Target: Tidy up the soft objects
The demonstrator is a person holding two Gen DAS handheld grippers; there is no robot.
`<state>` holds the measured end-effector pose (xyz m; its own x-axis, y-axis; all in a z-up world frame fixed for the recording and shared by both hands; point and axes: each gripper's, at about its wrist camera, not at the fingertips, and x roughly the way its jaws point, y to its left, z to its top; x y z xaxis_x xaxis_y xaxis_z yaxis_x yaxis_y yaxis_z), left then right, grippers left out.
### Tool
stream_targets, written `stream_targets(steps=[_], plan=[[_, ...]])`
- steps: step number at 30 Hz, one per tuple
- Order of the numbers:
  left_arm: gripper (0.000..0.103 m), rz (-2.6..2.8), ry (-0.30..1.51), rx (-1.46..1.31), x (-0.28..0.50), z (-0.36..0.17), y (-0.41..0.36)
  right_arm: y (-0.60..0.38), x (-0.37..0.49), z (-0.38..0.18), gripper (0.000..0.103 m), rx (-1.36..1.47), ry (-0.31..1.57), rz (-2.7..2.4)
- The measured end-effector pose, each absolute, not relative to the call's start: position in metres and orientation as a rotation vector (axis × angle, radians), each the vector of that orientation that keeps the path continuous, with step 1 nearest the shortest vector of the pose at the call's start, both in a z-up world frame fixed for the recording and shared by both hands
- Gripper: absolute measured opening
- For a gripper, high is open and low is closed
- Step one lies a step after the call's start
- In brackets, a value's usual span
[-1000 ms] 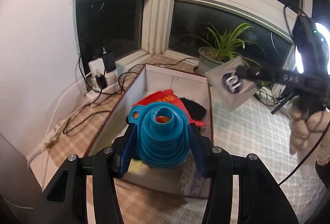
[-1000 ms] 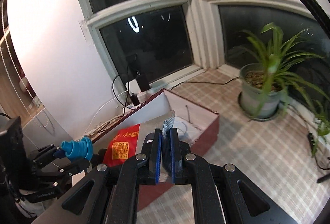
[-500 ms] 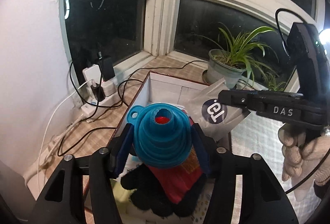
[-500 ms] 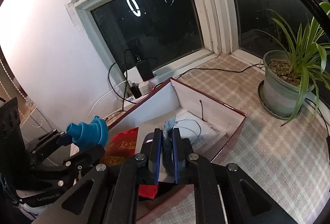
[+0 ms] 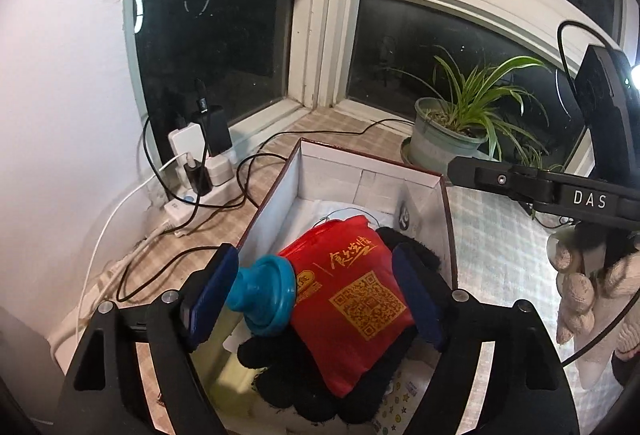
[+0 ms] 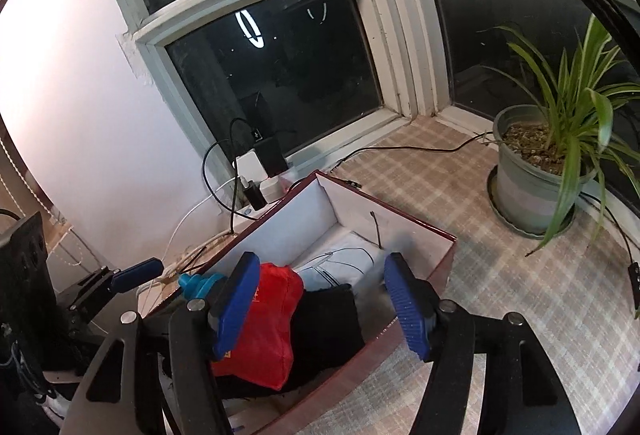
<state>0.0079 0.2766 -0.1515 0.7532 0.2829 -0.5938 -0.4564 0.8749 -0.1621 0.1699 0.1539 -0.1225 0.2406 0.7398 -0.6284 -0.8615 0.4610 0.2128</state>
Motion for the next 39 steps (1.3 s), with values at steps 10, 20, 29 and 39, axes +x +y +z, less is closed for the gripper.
stream_targets(steps=[10,20,29,39], plan=[[0.079,0.405,0.585,-0.325,-0.008,-0.143,0.267,0.132,0.164,-0.118,0.061,-0.195,0.735,1.084],[0.079,0.421,0.591,-0.336,-0.034,-0.132,0.244,0.094,0.140,-0.102,0.077,-0.210,0.691,1.056],[0.079,0.451,0.589,-0.336,-0.066,-0.121,0.221,0.055,0.103,-0.097,0.081,-0.232,0.657,1.022],[0.079,0.448,0.561,-0.350,-0.112,-0.103,0.192,0.017,0.041,-0.086,0.082,-0.271,0.594,0.999]])
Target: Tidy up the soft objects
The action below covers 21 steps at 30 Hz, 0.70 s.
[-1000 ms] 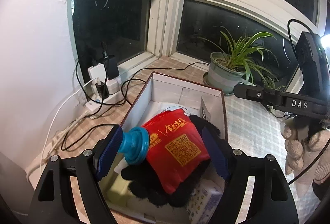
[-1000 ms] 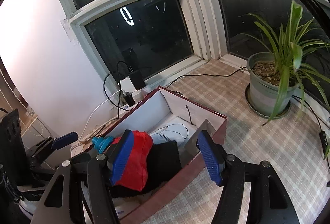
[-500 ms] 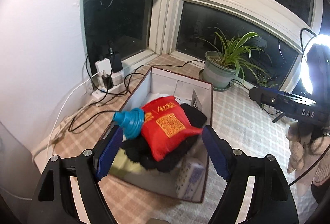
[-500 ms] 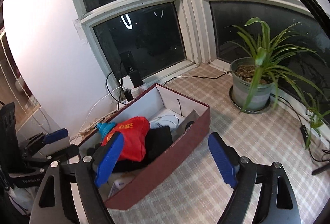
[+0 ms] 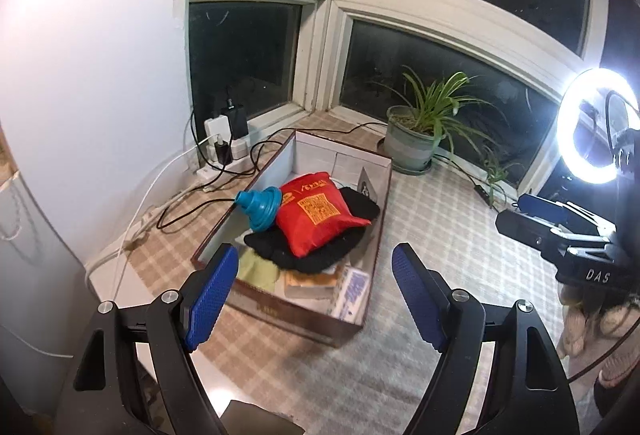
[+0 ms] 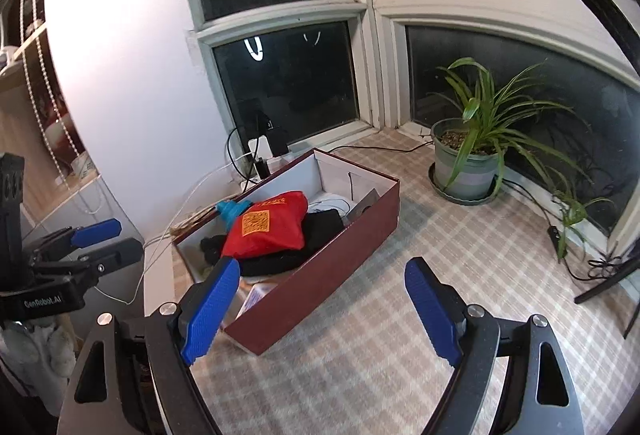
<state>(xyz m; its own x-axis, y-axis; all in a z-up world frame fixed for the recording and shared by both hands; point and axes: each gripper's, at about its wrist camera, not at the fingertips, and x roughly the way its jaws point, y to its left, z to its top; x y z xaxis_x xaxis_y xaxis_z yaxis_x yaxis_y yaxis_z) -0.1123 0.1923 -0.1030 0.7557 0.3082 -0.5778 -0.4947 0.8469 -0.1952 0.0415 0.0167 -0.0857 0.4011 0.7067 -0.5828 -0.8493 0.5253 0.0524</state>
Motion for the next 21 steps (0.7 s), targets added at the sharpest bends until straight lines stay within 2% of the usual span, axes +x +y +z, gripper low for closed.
stream_targets(steps=[21], plan=[[0.079,0.449,0.527,-0.352,-0.154,-0.087,0.151,-0.046,-0.022,-0.082,0.086,-0.273,0.513,0.969]])
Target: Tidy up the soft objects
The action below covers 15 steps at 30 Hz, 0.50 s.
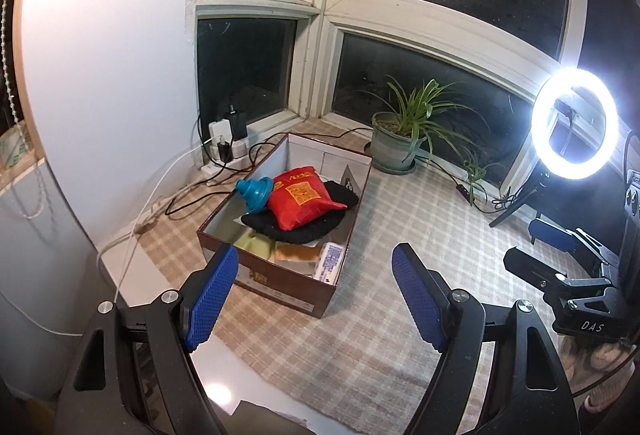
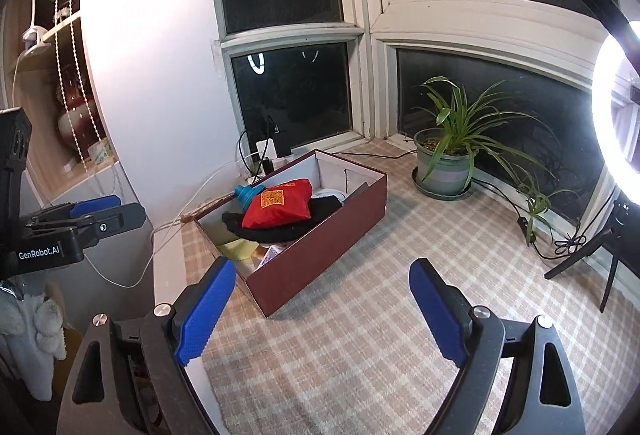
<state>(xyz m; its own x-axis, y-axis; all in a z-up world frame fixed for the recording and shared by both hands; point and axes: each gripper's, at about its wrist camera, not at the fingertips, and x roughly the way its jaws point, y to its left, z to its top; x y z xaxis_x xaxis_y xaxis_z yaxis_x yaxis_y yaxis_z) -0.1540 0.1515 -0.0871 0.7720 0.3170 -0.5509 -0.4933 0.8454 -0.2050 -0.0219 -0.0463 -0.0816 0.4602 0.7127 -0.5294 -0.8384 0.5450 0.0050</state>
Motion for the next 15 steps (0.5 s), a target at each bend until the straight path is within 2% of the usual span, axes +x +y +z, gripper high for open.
stream_targets(steps=[15], plan=[[0.079,0.439,0.529,-0.348,-0.1520,-0.0857,0.1500,-0.0525,-0.0200,-0.0824,0.087,-0.270,0.513,0.959]])
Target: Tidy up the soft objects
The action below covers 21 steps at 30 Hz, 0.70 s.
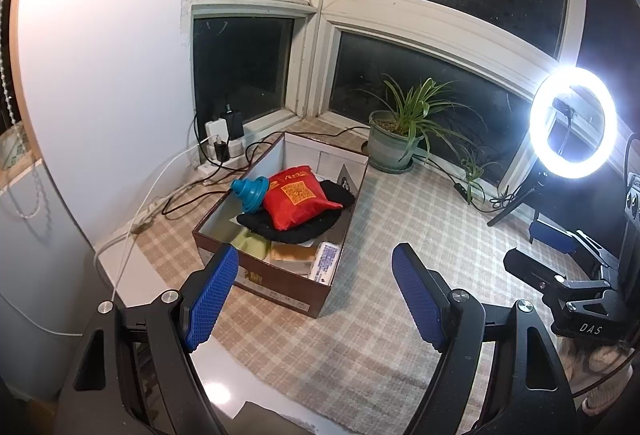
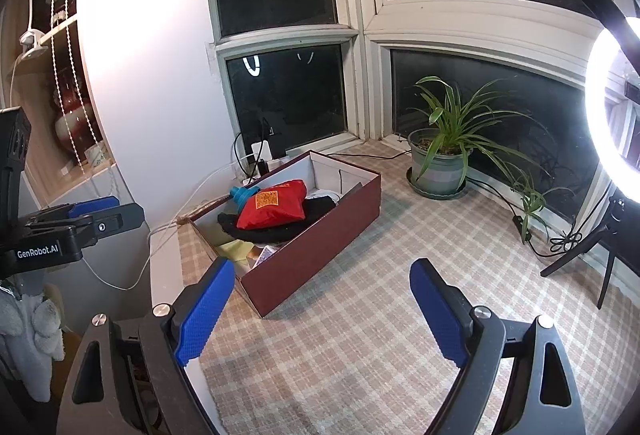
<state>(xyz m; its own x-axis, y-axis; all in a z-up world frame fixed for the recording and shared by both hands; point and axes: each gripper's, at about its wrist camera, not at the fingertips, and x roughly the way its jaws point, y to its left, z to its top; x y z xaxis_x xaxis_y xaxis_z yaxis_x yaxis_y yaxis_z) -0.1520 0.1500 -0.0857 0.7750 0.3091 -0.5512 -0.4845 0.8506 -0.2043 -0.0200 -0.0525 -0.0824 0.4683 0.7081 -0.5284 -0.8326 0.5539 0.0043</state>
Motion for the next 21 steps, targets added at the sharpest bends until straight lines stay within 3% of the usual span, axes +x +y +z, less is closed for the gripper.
stream_targets(steps=[21], plan=[[0.079,0.434,0.534,-0.344,-0.1498,-0.0885,0.1461,-0.0558,-0.0181,-0.0885,0.087,-0.273,0.525,0.940]])
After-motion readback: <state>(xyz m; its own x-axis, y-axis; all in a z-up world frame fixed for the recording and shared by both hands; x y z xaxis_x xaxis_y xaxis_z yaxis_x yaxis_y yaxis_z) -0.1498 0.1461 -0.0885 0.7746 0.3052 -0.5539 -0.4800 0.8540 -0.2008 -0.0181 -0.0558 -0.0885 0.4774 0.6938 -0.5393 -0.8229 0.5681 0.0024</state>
